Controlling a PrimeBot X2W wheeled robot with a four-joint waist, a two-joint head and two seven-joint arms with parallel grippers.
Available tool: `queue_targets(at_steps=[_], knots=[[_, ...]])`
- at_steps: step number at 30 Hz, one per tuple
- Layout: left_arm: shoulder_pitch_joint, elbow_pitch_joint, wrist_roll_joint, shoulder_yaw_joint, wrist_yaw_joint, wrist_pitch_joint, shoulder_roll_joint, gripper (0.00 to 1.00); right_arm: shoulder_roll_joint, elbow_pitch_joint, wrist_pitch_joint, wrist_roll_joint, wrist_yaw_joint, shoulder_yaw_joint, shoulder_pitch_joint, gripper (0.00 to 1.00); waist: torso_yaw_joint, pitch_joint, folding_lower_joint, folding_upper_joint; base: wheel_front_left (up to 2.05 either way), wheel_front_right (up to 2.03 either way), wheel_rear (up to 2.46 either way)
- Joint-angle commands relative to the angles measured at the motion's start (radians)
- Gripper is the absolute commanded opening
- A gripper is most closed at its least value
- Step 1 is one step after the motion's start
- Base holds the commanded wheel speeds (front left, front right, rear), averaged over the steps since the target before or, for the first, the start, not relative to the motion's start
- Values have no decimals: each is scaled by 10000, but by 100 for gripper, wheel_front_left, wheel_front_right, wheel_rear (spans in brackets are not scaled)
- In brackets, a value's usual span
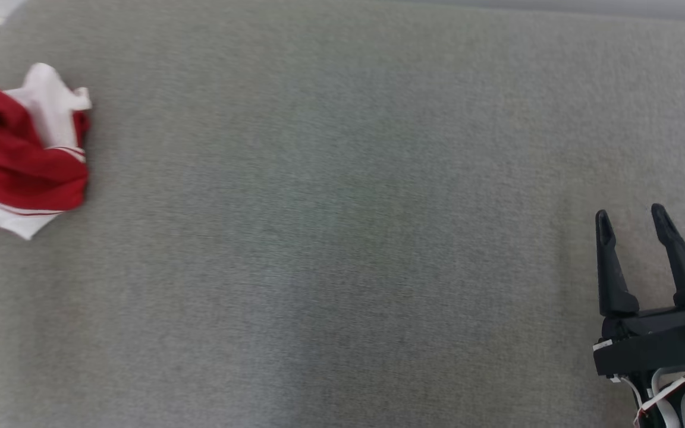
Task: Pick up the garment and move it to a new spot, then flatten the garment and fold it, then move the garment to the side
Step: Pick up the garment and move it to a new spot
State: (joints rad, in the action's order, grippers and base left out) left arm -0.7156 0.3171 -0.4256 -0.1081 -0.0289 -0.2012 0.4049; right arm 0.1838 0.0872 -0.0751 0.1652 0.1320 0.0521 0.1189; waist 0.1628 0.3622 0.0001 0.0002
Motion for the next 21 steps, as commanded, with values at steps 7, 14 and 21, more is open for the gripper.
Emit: queue_targets(at_steps=[7,14,21], knots=[[-878,2001,-377,-54,-200,583,399,100,118,133,-44,-38,-23,45,254,100,-938,909,-1,-2,0,0,0],[-864,4569,-228,320,-297,1563,746,100,146,101,-1,-44,-23,31,292,100,-1034,853,-1,-2,0,0,0],[-1134,6783,-594,605,-668,2880,576,47,51,23,2,-97,-23,-55,393,100,-1022,773,-1,-2,0,0,0]])
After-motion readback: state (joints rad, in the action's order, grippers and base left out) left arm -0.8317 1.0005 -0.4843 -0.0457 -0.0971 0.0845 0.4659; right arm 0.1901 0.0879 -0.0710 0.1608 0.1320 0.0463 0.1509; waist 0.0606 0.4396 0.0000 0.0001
